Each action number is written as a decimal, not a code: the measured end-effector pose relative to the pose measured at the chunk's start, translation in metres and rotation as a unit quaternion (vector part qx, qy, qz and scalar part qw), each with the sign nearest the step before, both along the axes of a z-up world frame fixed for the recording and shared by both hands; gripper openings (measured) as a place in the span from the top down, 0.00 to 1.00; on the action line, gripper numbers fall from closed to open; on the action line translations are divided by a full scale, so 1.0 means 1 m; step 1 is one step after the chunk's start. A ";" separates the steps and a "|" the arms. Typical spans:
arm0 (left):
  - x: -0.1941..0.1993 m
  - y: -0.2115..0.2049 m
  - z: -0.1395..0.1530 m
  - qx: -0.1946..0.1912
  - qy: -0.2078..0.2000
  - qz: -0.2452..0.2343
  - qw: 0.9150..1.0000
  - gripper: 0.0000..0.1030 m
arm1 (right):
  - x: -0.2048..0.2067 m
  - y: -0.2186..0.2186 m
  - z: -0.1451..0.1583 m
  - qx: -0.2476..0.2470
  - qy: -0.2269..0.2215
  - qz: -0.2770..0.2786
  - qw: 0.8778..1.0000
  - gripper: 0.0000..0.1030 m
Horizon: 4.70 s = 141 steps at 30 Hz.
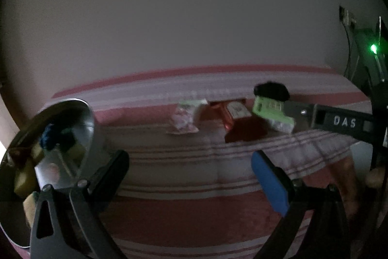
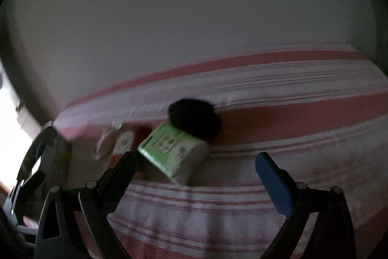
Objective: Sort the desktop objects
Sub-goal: 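Grasp the green tissue pack with the right tool while the left tool reaches the red snack packet, then close the left tool on the red snack packet and lift it, then carry the red snack packet and green tissue pack over the steel pan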
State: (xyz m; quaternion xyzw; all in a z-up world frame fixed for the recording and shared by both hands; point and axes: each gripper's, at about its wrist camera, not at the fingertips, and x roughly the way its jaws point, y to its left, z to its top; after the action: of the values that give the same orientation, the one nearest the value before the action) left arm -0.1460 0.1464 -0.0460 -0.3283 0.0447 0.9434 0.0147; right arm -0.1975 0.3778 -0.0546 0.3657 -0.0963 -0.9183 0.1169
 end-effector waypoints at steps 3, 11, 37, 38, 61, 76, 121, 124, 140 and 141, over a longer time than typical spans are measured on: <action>-0.008 -0.001 -0.004 0.010 -0.025 0.000 1.000 0.01 | -0.008 -0.019 0.001 0.040 0.001 0.048 0.998 0.10; -0.019 -0.007 -0.014 0.041 -0.065 0.006 0.997 0.02 | -0.036 -0.046 -0.013 0.090 -0.042 0.120 0.988 0.27; -0.082 0.042 -0.009 0.045 -0.073 -0.044 0.995 0.22 | -0.017 0.038 0.023 -0.020 0.025 0.043 0.999 0.48; -0.084 0.043 -0.012 0.042 -0.083 -0.039 0.995 0.27 | -0.017 0.033 0.021 -0.022 0.024 0.039 0.999 0.49; -0.021 0.015 0.020 0.140 0.062 -0.074 0.985 0.60 | 0.001 0.088 0.044 -0.177 0.095 -0.028 0.979 0.49; 0.000 0.013 0.026 0.126 0.113 -0.061 0.984 0.60 | 0.017 0.076 0.053 -0.185 0.149 -0.036 0.971 0.49; 0.047 -0.076 0.036 0.128 0.110 -0.024 0.985 0.60 | 0.098 -0.122 0.028 -0.035 0.224 -0.036 0.973 0.49; 0.045 -0.083 0.034 0.134 0.100 -0.015 0.986 0.60 | 0.099 -0.120 0.029 -0.038 0.224 -0.032 0.973 0.49; 0.065 -0.137 0.039 0.150 0.110 0.031 0.982 0.60 | 0.107 -0.187 0.039 -0.039 0.237 0.044 0.970 0.49; 0.067 -0.141 0.039 0.149 0.111 0.036 0.982 0.60 | 0.109 -0.192 0.040 -0.038 0.239 0.050 0.969 0.49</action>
State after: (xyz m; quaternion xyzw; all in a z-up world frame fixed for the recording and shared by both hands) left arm -0.0791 0.0057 -0.0072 -0.2167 -0.1071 0.9700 0.0247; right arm -0.0889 0.1853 -0.0142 0.1355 -0.0821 -0.9676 0.1964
